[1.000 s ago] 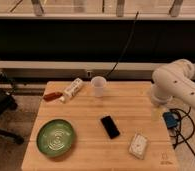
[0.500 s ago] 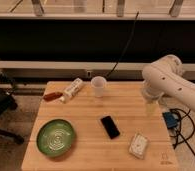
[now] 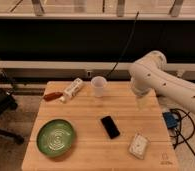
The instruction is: Pick up the ceramic cup
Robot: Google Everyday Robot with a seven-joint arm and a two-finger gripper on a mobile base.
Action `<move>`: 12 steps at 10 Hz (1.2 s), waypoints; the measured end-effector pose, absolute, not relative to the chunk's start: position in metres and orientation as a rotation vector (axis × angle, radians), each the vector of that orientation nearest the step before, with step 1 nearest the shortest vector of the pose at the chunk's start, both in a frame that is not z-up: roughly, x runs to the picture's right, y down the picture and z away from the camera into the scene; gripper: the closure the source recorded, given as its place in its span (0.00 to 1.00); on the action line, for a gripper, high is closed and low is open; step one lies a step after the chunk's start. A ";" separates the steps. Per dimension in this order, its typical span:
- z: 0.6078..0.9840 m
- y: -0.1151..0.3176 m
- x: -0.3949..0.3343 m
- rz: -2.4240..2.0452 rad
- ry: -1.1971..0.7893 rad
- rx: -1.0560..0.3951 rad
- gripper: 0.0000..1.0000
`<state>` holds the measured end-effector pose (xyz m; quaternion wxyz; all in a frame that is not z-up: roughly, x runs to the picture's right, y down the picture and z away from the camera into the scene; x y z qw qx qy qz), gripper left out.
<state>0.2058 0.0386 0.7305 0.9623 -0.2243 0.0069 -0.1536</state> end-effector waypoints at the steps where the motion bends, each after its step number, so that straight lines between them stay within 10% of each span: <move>1: 0.732 0.035 0.201 -0.330 0.009 -0.449 0.20; 12: 0.760 0.005 0.142 -0.536 -0.066 -0.398 0.20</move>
